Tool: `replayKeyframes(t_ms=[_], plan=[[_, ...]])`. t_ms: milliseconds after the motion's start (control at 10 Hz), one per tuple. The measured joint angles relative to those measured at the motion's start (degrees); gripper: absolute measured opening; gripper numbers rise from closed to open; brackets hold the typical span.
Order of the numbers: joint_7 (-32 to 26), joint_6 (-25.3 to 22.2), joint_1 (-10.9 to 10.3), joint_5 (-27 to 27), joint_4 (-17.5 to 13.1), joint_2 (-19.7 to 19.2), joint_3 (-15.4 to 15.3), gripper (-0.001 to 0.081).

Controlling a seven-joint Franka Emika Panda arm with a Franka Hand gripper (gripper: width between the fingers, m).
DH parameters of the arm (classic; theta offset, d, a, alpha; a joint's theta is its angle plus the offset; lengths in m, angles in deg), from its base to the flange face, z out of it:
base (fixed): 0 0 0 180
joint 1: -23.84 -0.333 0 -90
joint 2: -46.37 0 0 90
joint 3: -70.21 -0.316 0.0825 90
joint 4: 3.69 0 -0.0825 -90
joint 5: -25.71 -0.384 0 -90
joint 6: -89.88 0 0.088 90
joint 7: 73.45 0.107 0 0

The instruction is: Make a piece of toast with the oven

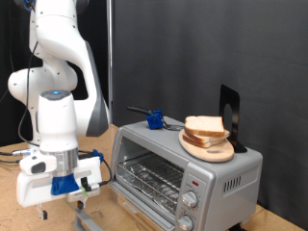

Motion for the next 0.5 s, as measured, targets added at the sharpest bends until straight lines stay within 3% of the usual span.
replayKeyframes(t_ms=[300, 500], plan=[[-9.1, -1.2, 3.1, -7.8, -0.2, 0.2, -4.5, 0.0682], [-16.7, -5.6, 4.7, -10.4, 0.1, 3.0, -5.6, 0.0682]])
